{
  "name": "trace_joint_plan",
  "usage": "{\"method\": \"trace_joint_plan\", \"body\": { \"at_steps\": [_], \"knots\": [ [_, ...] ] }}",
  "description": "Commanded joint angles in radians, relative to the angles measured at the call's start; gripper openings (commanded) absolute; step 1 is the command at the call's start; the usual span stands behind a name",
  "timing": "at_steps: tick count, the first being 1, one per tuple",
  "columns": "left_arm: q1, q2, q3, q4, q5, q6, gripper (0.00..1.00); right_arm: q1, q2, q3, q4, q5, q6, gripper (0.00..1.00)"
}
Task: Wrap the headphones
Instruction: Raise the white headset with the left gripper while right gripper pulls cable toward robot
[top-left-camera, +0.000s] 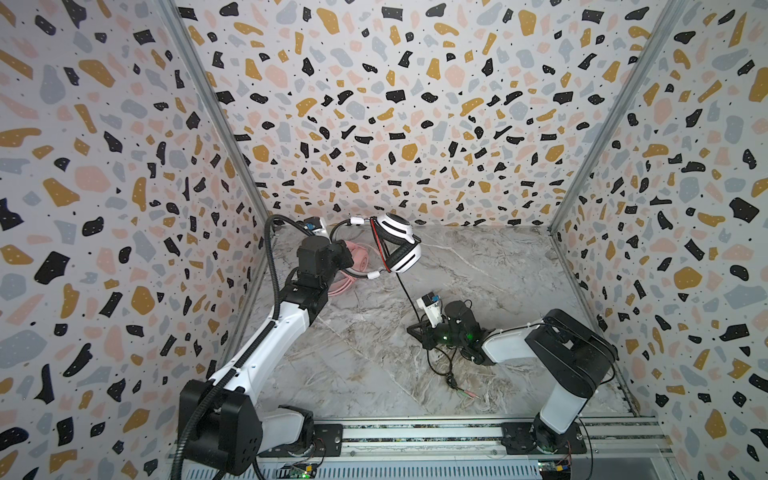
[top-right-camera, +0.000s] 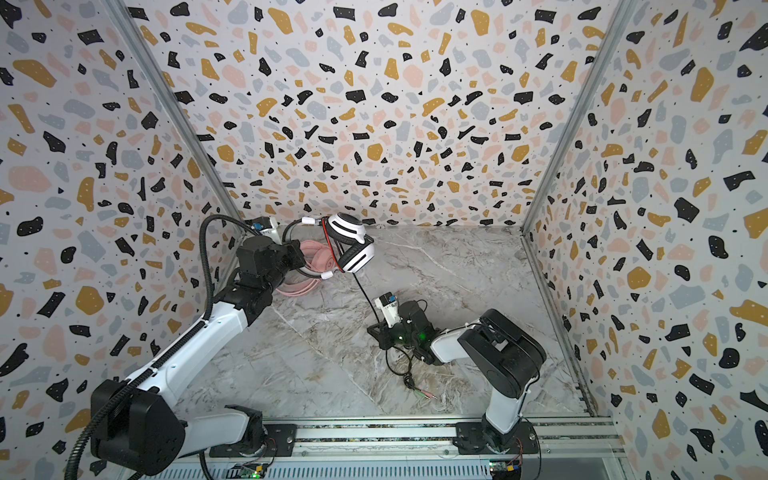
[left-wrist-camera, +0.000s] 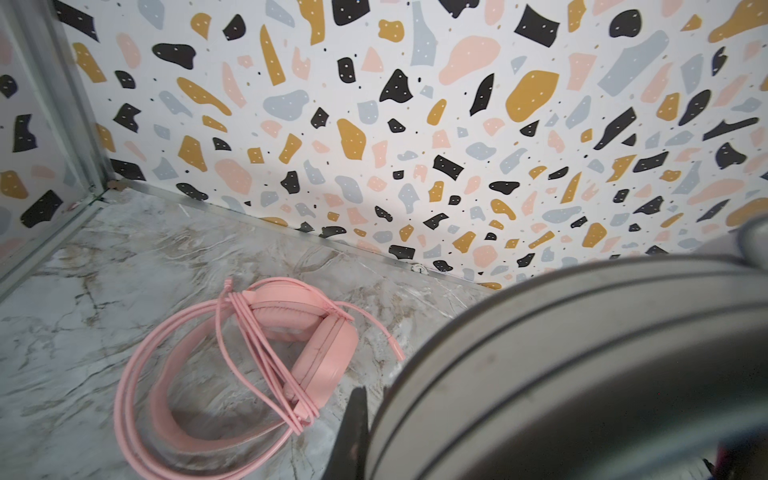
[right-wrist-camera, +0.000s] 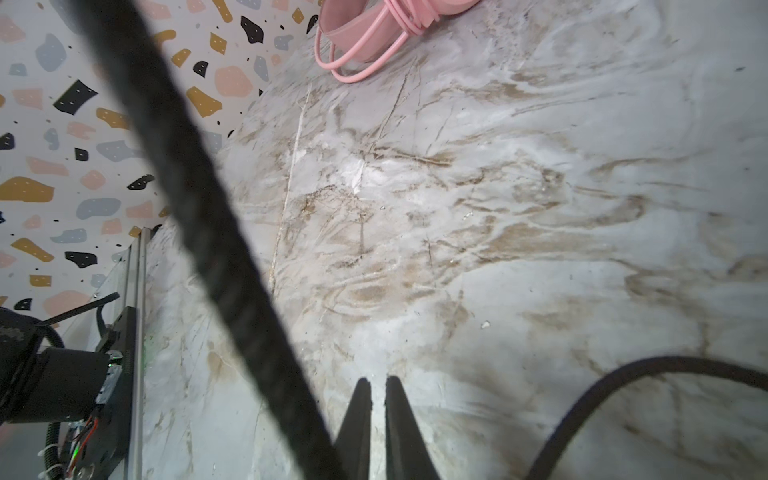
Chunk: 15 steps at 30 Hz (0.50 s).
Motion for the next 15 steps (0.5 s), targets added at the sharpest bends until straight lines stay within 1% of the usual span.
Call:
{"method": "trace_joint_plan", "body": {
  "at_steps": [1, 3, 7, 10, 15],
  "knots": [
    [0.007, -0.039, 0.002, 0.090, -0.114, -0.080, 0.00, 0.033, -0.070, 0.023, -0.110, 0.085, -0.068, 0.11],
    [0.009, -0.044, -0.006, 0.085, -0.162, -0.088, 0.00, 0.046, -0.086, 0.033, -0.147, 0.107, -0.089, 0.11],
    [0.010, -0.053, -0.010, 0.081, -0.194, -0.082, 0.00, 0.068, -0.120, 0.056, -0.219, 0.157, -0.132, 0.10],
    [0.010, -0.056, -0.019, 0.083, -0.242, -0.084, 0.00, 0.085, -0.151, 0.079, -0.276, 0.186, -0.157, 0.09],
    [0.020, -0.057, -0.015, 0.043, -0.312, -0.120, 0.00, 0.140, -0.214, 0.119, -0.383, 0.261, -0.209, 0.09]
  ]
}}
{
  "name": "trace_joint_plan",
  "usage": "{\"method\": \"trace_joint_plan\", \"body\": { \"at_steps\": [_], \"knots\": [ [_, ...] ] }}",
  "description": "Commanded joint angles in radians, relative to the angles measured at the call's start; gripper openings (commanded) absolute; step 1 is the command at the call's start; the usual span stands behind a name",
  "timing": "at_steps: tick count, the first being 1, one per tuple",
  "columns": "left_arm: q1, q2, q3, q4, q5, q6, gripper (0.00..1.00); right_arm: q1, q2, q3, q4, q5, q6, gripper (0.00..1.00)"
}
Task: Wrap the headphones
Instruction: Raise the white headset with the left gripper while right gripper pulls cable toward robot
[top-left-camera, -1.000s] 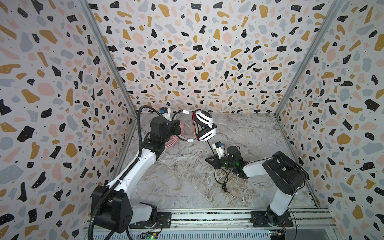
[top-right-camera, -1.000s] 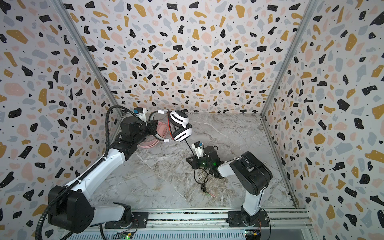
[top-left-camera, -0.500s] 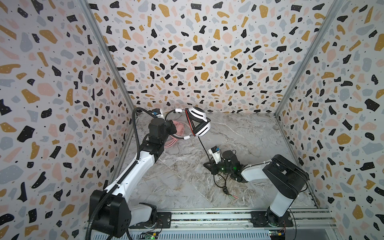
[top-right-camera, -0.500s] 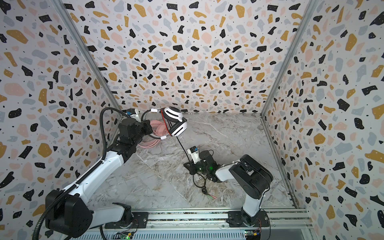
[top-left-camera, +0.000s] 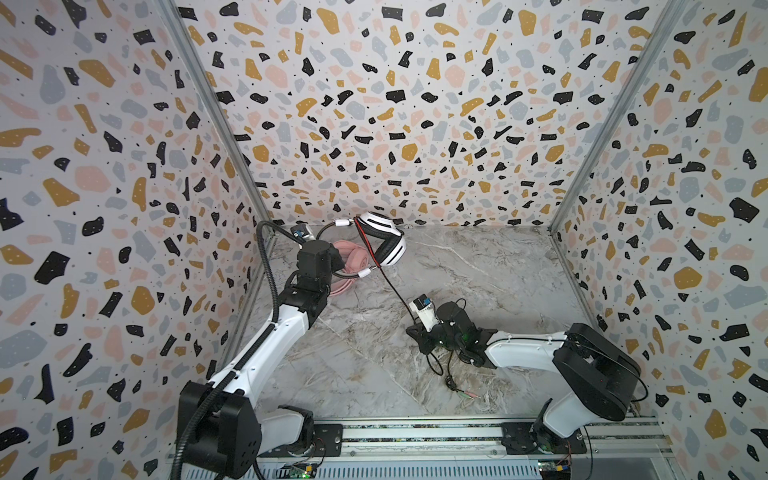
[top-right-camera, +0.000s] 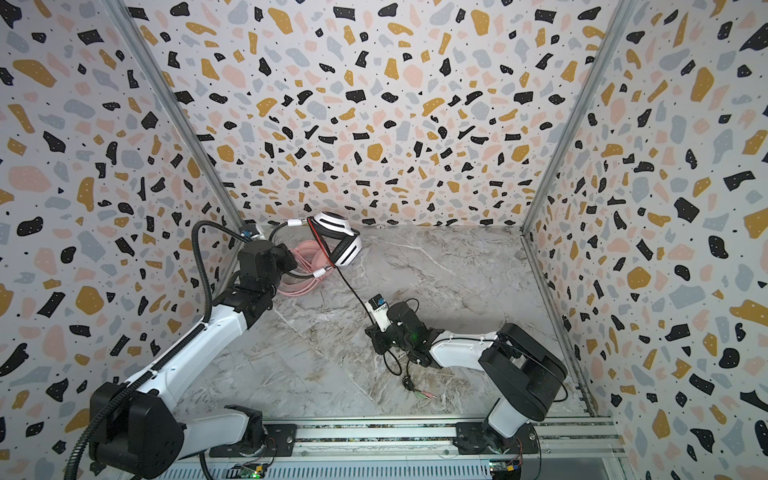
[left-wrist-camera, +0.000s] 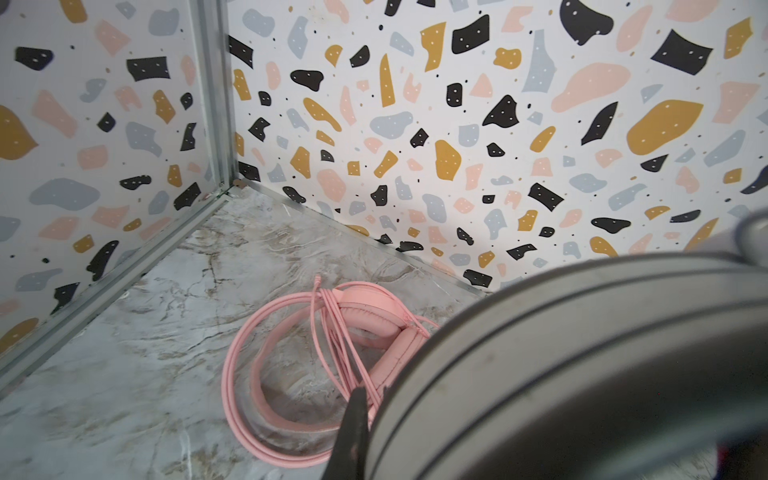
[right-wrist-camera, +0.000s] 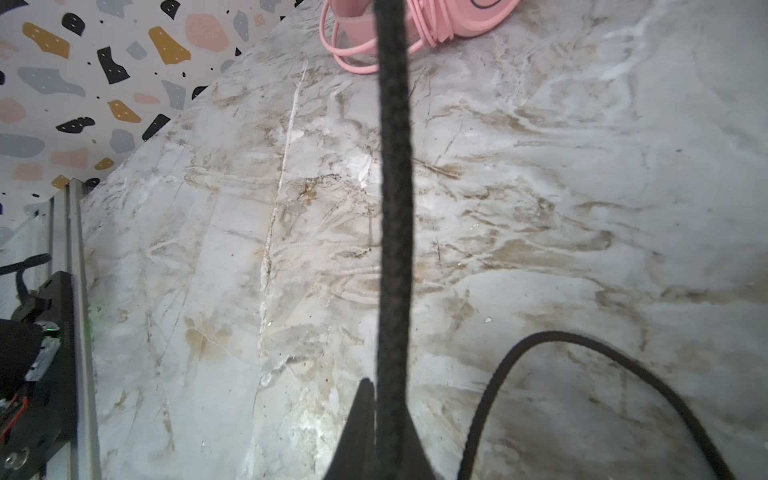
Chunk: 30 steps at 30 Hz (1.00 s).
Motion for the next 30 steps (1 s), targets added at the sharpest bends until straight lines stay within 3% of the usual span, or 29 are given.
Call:
{"method": "trace_joint_plan", "body": {
  "at_steps": [1, 11, 30],
  "knots": [
    [0.011, -0.044, 0.010, 0.085, -0.088, -0.070, 0.00, 0.037, -0.071, 0.047, -0.110, 0.075, -0.057, 0.09],
    [0.034, -0.046, 0.008, 0.011, -0.245, -0.094, 0.00, 0.110, -0.192, 0.075, -0.231, 0.169, -0.103, 0.08],
    [0.032, 0.027, 0.081, -0.089, -0.221, -0.076, 0.00, 0.154, -0.416, 0.213, -0.373, 0.368, -0.236, 0.09]
  ]
}}
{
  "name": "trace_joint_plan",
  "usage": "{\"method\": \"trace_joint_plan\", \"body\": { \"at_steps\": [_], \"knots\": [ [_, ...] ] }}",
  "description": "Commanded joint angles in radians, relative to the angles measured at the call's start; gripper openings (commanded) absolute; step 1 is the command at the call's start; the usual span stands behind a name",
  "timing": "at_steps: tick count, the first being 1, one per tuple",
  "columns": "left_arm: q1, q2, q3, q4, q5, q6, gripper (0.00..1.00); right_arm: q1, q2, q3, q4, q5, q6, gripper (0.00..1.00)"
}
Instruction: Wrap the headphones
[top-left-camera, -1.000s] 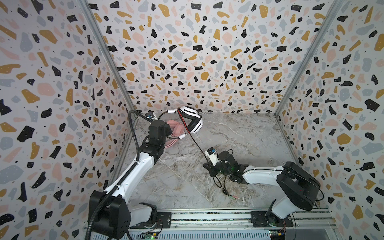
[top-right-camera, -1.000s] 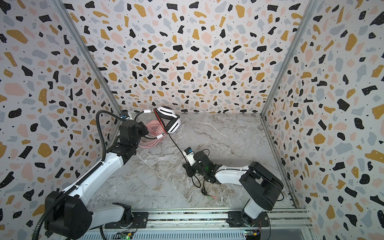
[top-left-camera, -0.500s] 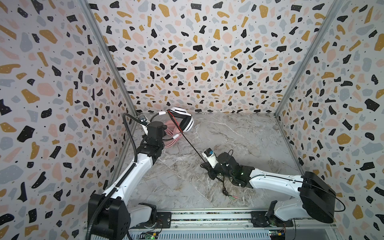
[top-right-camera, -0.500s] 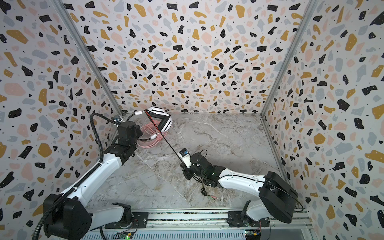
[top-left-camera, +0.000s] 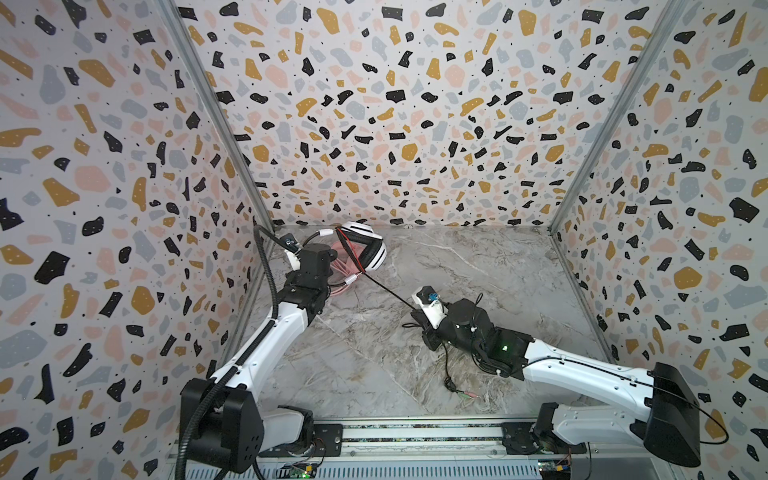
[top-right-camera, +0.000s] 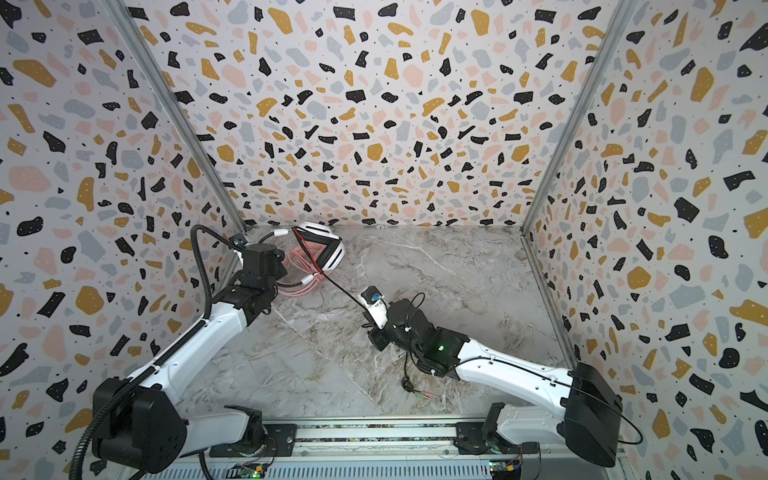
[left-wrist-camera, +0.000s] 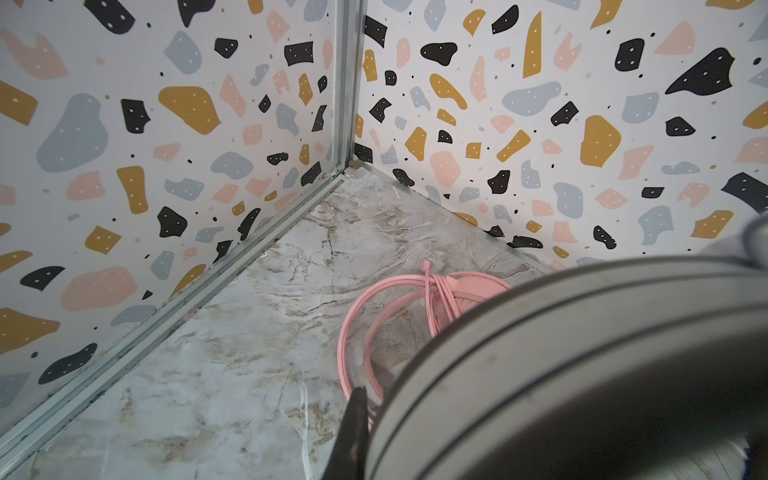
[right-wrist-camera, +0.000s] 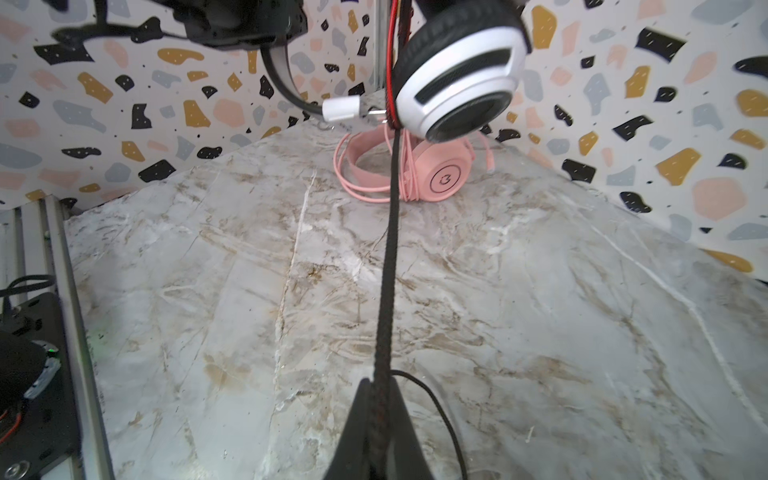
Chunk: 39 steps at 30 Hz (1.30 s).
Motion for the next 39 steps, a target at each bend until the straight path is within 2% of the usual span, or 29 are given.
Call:
{"method": "trace_joint_plan", "body": {
  "at_steps": [1, 5, 9, 14, 16, 20, 24, 30, 35, 39],
  "knots": [
    [0.006, 0.008, 0.080, 0.075, -0.019, -0.035, 0.00, 0.005, -0.053, 0.069, -0.032, 0.027, -0.032, 0.08],
    [0.003, 0.019, 0.092, 0.061, -0.030, -0.028, 0.00, 0.025, -0.071, 0.118, -0.034, -0.006, -0.026, 0.09],
    [-0.005, 0.029, 0.106, 0.058, 0.017, -0.012, 0.00, 0.049, -0.071, 0.168, -0.034, 0.005, -0.061, 0.09],
    [-0.098, 0.053, 0.142, 0.068, 0.081, 0.167, 0.00, 0.051, -0.048, 0.273, -0.084, 0.062, -0.139, 0.09],
    [-0.132, 0.063, 0.161, 0.061, 0.142, 0.228, 0.00, 0.051, -0.052, 0.306, -0.098, 0.093, -0.175, 0.09],
    [-0.196, 0.075, 0.170, 0.061, 0.207, 0.329, 0.00, 0.045, -0.073, 0.332, -0.097, 0.172, -0.228, 0.09],
    [-0.247, 0.104, 0.196, 0.038, 0.331, 0.399, 0.00, 0.018, -0.092, 0.365, -0.109, 0.199, -0.253, 0.09],
    [-0.341, 0.155, 0.227, -0.003, 0.410, 0.499, 0.00, -0.039, -0.105, 0.383, -0.102, 0.154, -0.249, 0.09],
    [-0.379, 0.168, 0.237, -0.012, 0.533, 0.532, 0.00, -0.064, -0.104, 0.375, -0.085, 0.131, -0.248, 0.10],
    [-0.414, 0.171, 0.234, -0.006, 0.599, 0.566, 0.00, -0.150, -0.069, 0.394, -0.120, 0.014, -0.193, 0.10]
  ]
}}
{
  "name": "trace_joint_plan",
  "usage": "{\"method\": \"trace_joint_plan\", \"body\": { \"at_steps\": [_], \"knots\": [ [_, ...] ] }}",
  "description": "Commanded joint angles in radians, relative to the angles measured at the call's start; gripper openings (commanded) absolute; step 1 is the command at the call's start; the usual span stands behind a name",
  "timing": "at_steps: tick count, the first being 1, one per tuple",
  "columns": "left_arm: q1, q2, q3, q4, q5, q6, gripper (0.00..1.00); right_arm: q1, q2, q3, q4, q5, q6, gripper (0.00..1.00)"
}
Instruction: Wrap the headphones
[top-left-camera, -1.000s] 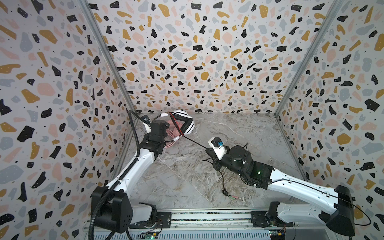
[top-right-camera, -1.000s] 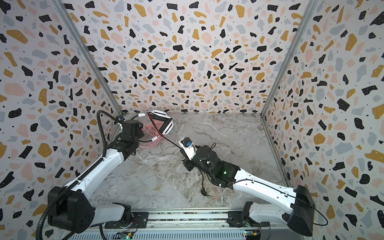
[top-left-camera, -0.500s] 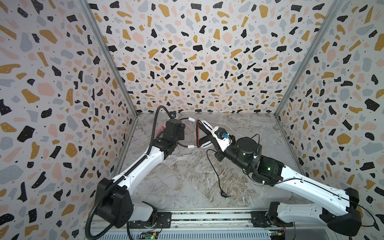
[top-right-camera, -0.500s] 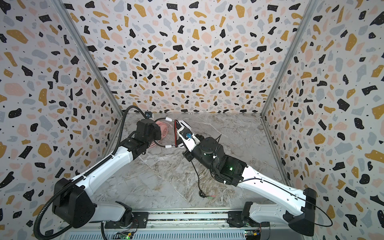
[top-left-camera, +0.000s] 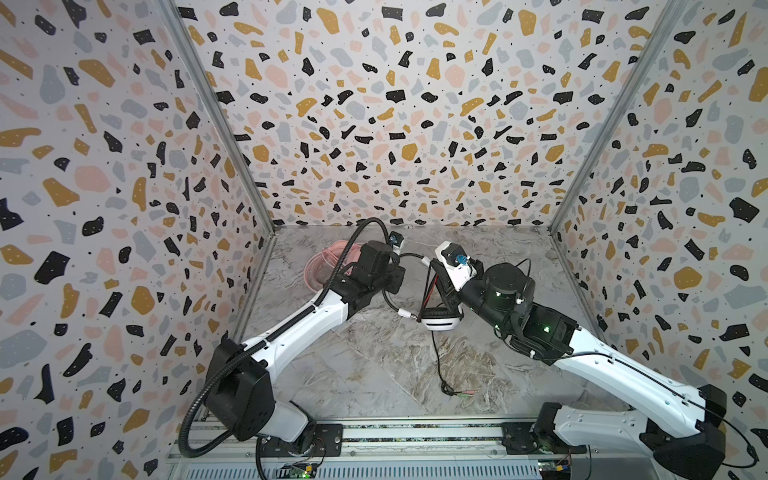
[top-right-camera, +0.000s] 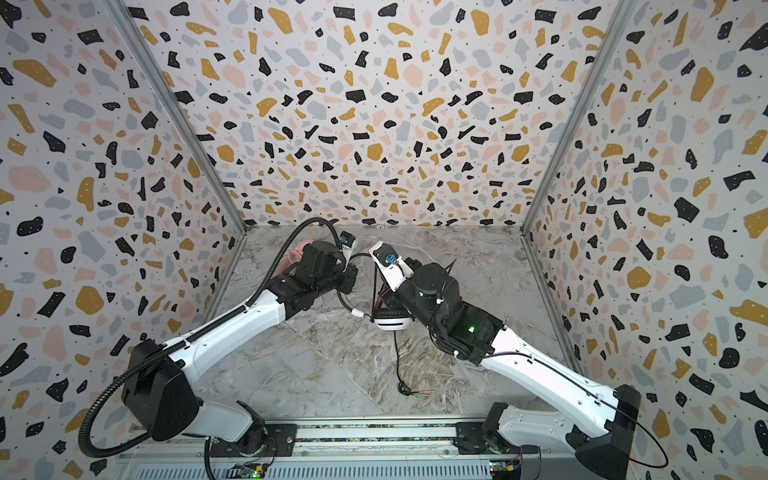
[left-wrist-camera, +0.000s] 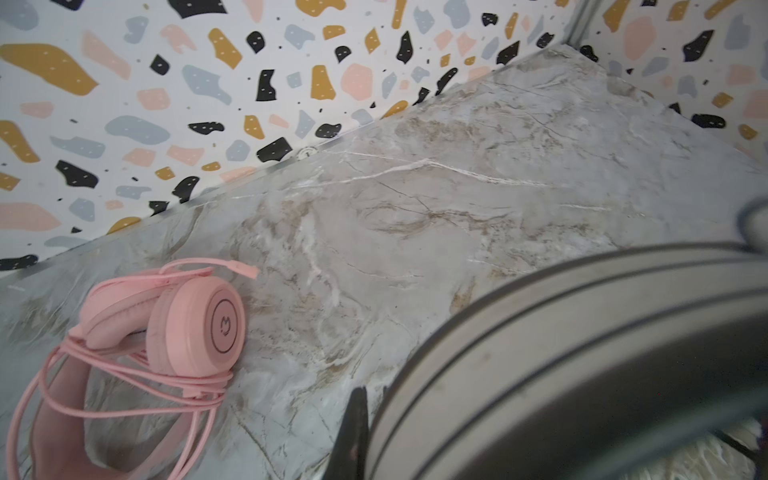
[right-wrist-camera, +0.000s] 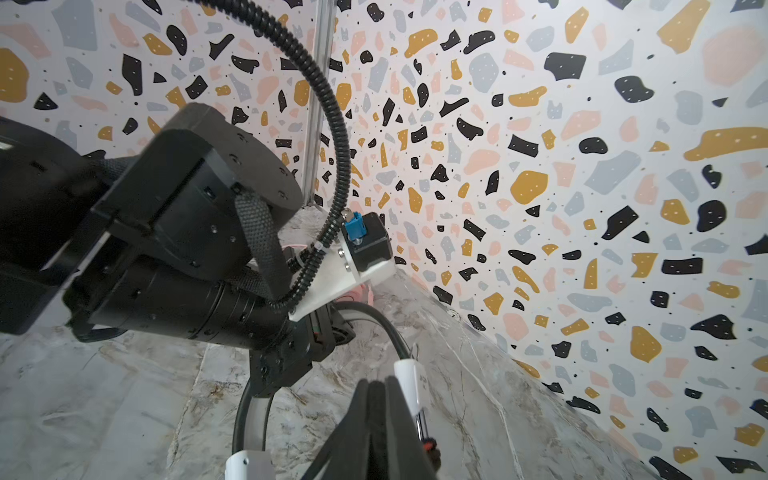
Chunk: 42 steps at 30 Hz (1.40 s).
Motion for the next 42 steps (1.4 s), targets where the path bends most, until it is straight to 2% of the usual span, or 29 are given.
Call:
{"method": "trace_joint_plan", "body": {
  "at_steps": [1, 6, 9, 16, 24, 33, 42],
  "knots": [
    [-0.021, -0.008, 0.032, 0.055, 0.108, 0.044, 0.00, -0.081, 0.010, 0.080, 0.005, -0.109, 0.052, 0.09],
    [-0.048, -0.017, 0.022, 0.067, 0.112, 0.063, 0.00, -0.197, 0.035, 0.050, 0.003, -0.162, 0.115, 0.09],
    [-0.048, -0.021, 0.027, 0.065, 0.154, 0.070, 0.00, -0.280, 0.040, 0.036, -0.010, -0.216, 0.156, 0.09],
    [-0.048, -0.081, -0.015, 0.125, 0.191, 0.069, 0.00, -0.402, 0.058, 0.002, -0.017, -0.317, 0.221, 0.10],
    [-0.046, -0.148, -0.059, 0.185, 0.211, 0.078, 0.00, -0.420, 0.075, -0.026, -0.023, -0.390, 0.236, 0.12],
    [-0.017, -0.200, -0.101, 0.269, 0.302, 0.039, 0.00, -0.434, 0.100, -0.087, -0.005, -0.416, 0.246, 0.15],
    [0.025, -0.259, -0.151, 0.359, 0.338, -0.006, 0.00, -0.443, 0.120, -0.146, 0.012, -0.412, 0.246, 0.16]
  ]
}}
